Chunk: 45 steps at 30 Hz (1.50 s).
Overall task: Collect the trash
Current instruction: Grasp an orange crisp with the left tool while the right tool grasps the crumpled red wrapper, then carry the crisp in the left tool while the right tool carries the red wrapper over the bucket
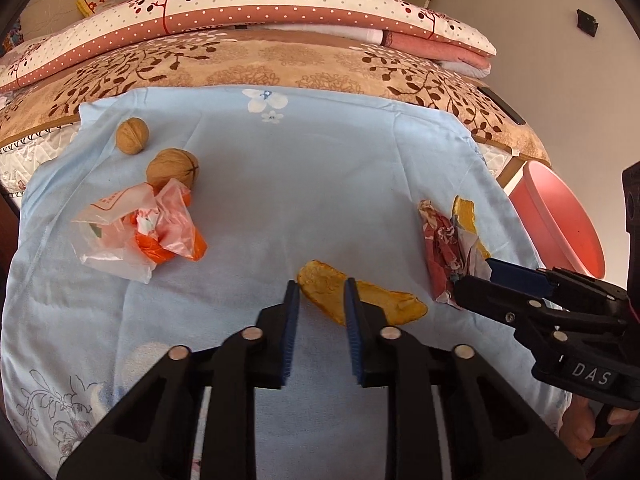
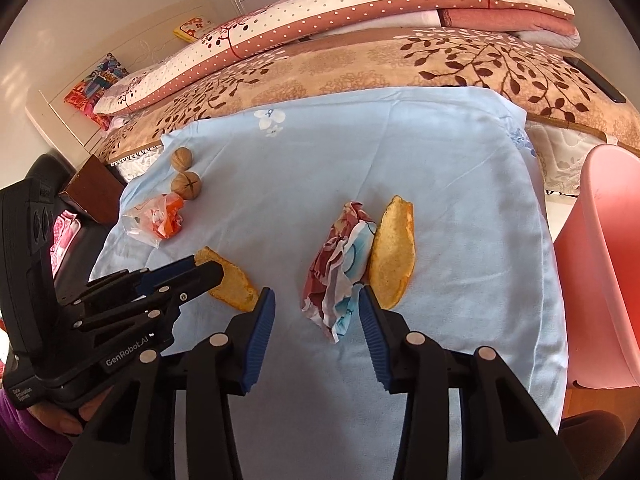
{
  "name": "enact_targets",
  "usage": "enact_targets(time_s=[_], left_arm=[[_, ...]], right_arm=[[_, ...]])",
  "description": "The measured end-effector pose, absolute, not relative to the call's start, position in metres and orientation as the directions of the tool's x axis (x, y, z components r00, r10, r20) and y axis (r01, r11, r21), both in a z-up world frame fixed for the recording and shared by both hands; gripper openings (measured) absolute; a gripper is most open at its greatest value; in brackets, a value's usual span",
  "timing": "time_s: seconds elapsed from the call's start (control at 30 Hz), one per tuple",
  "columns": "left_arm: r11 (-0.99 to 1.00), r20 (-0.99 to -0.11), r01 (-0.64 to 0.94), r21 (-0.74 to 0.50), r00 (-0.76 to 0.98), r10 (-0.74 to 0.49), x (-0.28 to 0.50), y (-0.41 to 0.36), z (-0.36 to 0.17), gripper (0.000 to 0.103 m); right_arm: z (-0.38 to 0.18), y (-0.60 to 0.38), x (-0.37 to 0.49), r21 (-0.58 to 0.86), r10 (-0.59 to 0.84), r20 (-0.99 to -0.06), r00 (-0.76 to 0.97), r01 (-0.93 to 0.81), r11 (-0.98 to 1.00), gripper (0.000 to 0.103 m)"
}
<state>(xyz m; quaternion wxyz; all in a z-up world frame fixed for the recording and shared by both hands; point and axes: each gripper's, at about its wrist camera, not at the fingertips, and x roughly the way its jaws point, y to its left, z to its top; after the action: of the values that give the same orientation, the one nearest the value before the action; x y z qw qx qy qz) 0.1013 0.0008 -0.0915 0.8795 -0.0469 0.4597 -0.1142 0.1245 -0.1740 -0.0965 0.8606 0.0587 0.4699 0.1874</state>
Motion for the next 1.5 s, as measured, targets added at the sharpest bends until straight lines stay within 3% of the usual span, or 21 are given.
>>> enact_targets(time_s=[0.03, 0.17, 0.23, 0.3, 0.57, 0.87, 1.5], left_arm=[[0.968, -0.797, 0.162, -0.189, 0.551, -0.248, 0.101, 0.0, -0.091, 0.008], [0.967, -0.77, 0.173, -0.185, 0.586, -0.252, 0.096, 0.0, -0.084, 0.003], [0.968, -0.758, 0.181, -0.176, 0.602, -0.251, 0.092, 0.0, -0.078, 0.003], [0.969, -0.748, 0.181, -0.17, 0.617, -0.247, 0.09, 0.001, -0.072, 0.003], [0.964, -0.699, 0.178, -0.198, 0.663, -0.266, 0.083, 0.004, -0.044, 0.003], [0.956, -0.639, 0.223, -0.193, 0.71, -0.295, 0.082, -0.02, -0.01, 0.003], [0.902, -0.563, 0.387, -0.19, 0.71, -0.423, 0.095, -0.115, 0.027, 0.003]], right_arm=[[-0.098, -0.173, 0.127, 0.274, 0.374, -0.79, 0.486, -0.265, 0.924, 0.041], [-0.105, -0.172, 0.133, 0.255, 0.35, -0.807, 0.475, -0.254, 0.933, 0.032], [-0.106, -0.173, 0.134, 0.243, 0.335, -0.815, 0.473, -0.246, 0.938, 0.014], [-0.105, -0.175, 0.135, 0.265, 0.353, -0.812, 0.464, -0.245, 0.932, 0.008], [-0.063, -0.183, 0.116, 0.297, 0.409, -0.734, 0.543, -0.285, 0.911, 0.007], [-0.022, -0.209, 0.103, 0.283, 0.378, -0.672, 0.637, -0.251, 0.926, 0.007], [-0.005, -0.293, 0.094, 0.26, 0.215, -0.655, 0.725, -0.052, 0.964, 0.007]])
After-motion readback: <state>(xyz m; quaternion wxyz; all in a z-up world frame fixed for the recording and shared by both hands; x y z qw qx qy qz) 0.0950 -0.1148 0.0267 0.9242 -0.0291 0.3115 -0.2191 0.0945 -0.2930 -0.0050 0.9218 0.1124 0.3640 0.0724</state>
